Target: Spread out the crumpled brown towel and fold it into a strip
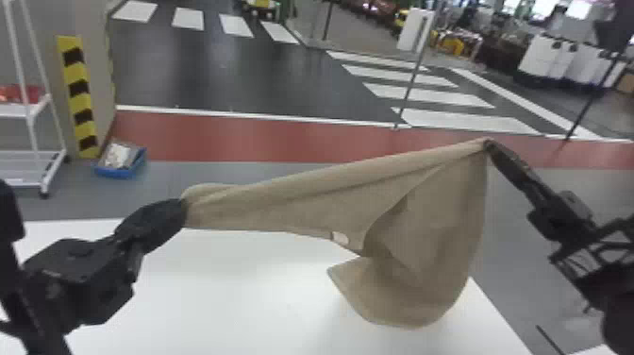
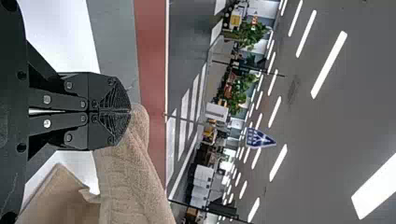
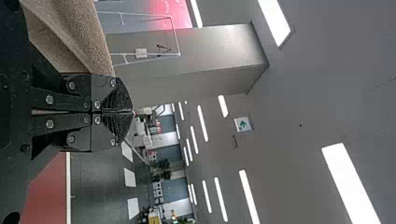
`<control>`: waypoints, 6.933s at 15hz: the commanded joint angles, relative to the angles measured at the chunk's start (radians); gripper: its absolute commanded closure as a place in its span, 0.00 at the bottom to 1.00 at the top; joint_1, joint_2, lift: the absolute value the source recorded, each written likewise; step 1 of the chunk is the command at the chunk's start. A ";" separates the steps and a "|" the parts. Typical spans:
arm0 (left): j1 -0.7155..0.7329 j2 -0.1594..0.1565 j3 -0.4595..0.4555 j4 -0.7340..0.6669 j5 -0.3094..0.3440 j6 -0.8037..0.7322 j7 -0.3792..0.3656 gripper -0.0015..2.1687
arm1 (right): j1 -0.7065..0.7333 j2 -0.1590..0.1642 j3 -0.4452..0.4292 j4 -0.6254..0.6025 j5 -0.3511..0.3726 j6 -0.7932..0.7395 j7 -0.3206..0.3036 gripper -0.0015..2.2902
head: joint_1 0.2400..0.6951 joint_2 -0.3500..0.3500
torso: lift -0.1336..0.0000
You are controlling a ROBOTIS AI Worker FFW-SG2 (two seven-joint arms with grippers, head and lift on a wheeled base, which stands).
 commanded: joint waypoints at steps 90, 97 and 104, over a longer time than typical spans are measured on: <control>0.235 0.021 -0.003 0.245 -0.326 -0.200 0.121 0.63 | 0.147 0.068 0.188 0.192 0.465 -0.009 0.100 0.28 | 1.00 0.10 | 0.07; 0.246 0.023 -0.002 0.247 -0.328 -0.203 0.118 0.63 | 0.079 0.053 0.337 0.317 0.626 -0.076 0.072 0.37 | 1.00 0.17 | 0.07; 0.249 0.023 0.001 0.253 -0.326 -0.203 0.112 0.63 | 0.067 0.056 0.409 0.338 0.690 -0.104 0.041 0.29 | 1.00 0.21 | 0.07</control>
